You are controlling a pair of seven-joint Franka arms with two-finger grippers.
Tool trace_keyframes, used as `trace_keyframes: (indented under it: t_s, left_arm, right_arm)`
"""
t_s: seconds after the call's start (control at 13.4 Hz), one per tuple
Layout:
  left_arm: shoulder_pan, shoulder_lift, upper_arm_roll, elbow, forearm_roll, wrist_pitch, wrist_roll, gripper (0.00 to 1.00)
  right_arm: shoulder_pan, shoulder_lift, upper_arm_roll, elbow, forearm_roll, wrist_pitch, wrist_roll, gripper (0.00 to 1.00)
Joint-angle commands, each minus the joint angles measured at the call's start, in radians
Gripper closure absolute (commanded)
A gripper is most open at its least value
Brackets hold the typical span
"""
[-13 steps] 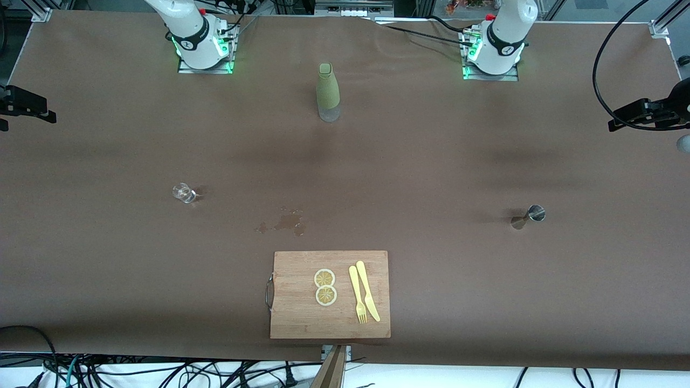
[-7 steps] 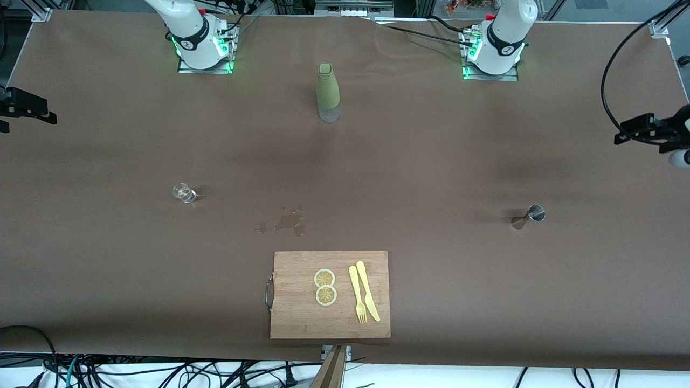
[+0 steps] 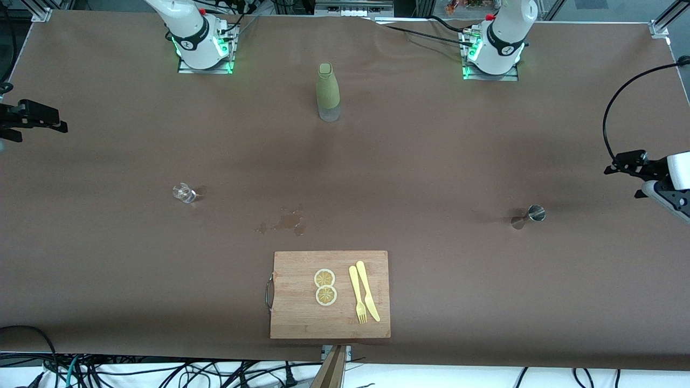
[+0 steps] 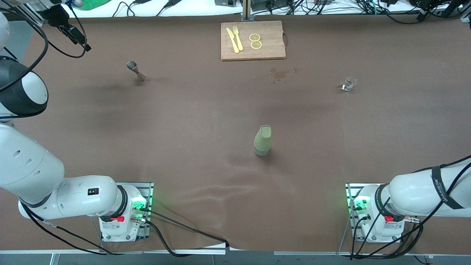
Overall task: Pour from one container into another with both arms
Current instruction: 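Reach the right gripper to the glass cup while the left gripper reaches the jigger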
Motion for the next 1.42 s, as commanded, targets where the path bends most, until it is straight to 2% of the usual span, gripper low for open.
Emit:
trace_keyframes:
  t_s: [0.0,0.22,0.45,0.67,0.9,1.12,1.34]
  left_arm:
    - [0.065,0.071,-0.005,-0.017,-0.137,0.052,0.304,0.0]
    - [0.128,0.188,-0.003,-0.015,-0.32,0.067,0.669,0.0]
    - [0.177,0.312,-0.005,-0.015,-0.498,0.067,0.983,0.0]
    - [0.199,0.383,-0.005,-0.012,-0.618,0.053,1.196,0.0]
    - [0.212,0.454,-0.003,-0.011,-0.751,0.017,1.377,0.0]
    - [0.205,0.526,0.0,-0.011,-0.846,-0.048,1.463,0.0]
    - [0.183,0.549,0.0,-0.001,-0.911,-0.071,1.487,0.0]
  right_arm:
    - [-0.011,0.001,-0.001,-0.009,0.014,-0.029,-0.019,0.0]
    - [-0.013,0.001,-0.003,-0.01,0.001,-0.035,-0.068,0.0]
    - [-0.042,0.014,-0.004,-0.032,0.009,-0.027,-0.243,0.0]
    - [-0.045,0.027,-0.007,-0.032,0.009,-0.035,-0.324,0.0]
    - [-0.046,0.073,-0.019,-0.033,0.029,-0.026,-0.505,0.0]
    - [-0.088,0.154,-0.032,-0.036,0.193,-0.015,-0.643,0.0]
    - [-0.147,0.269,-0.033,-0.039,0.305,0.02,-0.877,0.0]
